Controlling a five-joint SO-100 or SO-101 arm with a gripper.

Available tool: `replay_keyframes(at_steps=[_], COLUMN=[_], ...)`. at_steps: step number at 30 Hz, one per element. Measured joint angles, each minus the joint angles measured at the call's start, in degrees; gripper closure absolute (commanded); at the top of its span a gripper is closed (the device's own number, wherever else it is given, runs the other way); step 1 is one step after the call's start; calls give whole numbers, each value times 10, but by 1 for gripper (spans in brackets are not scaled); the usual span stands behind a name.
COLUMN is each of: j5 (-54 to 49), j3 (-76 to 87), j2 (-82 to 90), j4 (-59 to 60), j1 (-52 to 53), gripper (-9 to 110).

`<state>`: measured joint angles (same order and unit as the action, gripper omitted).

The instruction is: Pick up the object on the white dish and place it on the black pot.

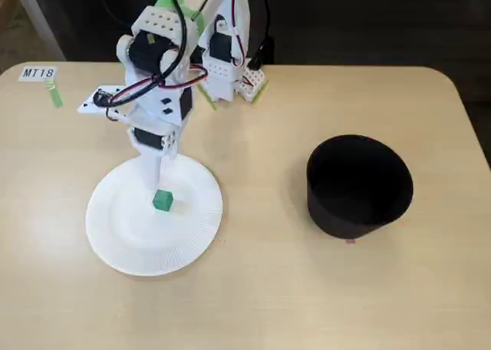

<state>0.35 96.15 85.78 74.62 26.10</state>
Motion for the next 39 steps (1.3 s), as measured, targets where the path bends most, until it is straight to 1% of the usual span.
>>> replay_keyframes(at_steps=[18, 26, 39], j5=[181, 316, 490], j3=[0, 0, -4], j2=[-57, -62, -70], j4=[-41, -78, -102], j1=[-1, -1, -26], gripper=[78, 83, 83])
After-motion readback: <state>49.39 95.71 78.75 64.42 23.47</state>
